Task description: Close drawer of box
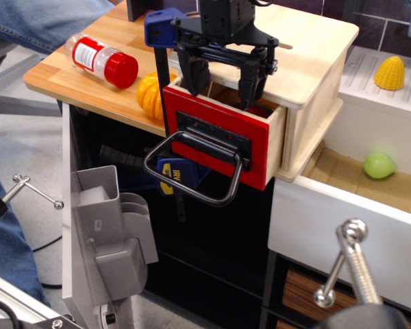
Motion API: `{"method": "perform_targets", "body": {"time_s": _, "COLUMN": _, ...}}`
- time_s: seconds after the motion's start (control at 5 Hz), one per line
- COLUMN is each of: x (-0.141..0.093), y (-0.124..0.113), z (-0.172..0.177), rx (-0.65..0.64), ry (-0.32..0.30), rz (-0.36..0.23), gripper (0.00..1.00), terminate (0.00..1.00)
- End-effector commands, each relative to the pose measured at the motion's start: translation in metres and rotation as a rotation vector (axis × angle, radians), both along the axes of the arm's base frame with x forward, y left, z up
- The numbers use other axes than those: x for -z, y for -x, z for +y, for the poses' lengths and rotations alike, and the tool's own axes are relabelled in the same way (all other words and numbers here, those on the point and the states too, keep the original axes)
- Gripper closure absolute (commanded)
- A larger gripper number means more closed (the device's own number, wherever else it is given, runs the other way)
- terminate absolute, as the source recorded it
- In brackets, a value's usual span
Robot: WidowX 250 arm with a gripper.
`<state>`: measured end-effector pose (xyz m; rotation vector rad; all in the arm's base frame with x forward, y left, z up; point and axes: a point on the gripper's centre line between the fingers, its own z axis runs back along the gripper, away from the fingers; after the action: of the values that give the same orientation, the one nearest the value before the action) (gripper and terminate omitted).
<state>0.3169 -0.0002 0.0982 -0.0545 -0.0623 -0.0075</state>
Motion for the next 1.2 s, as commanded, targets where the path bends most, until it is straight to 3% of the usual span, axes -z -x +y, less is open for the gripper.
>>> {"method": "perform_targets", "body": {"time_s": 0.0, "x": -0.051, "y": 0.013, "z": 0.008, "rx": 0.004, "ry": 0.113, "rz": -0.081, "gripper": 0.00, "terminate": 0.00}}
{"method": "perform_targets", "body": {"time_s": 0.2, "x": -0.043, "y": 0.042, "z": 0.010, "rx": 0.043, "ry": 0.087, "rz": -0.052, "gripper": 0.00, "terminate": 0.00}}
{"method": "perform_targets", "body": {"time_s": 0.4, "x": -0.016, "y": 0.057, "z": 0.013, "rx": 0.023, "ry": 0.003, "rz": 0.009, "gripper": 0.00, "terminate": 0.00}}
{"method": "perform_targets", "body": {"time_s": 0.6, "x": 0.011, "y": 0.047, "z": 0.013, "rx": -0.034, "ry": -0.075, "rz": 0.033, "gripper": 0.00, "terminate": 0.00}}
{"method": "perform_targets", "body": {"time_s": 0.8, "x": 0.022, "y": 0.032, "z": 0.008, "rx": -0.067, "ry": -0.105, "rz": 0.009, "gripper": 0.00, "terminate": 0.00}}
{"method": "perform_targets", "body": {"time_s": 1.0, "x": 0.015, "y": 0.014, "z": 0.005, "rx": -0.066, "ry": -0.074, "rz": -0.024, "gripper": 0.00, "terminate": 0.00}}
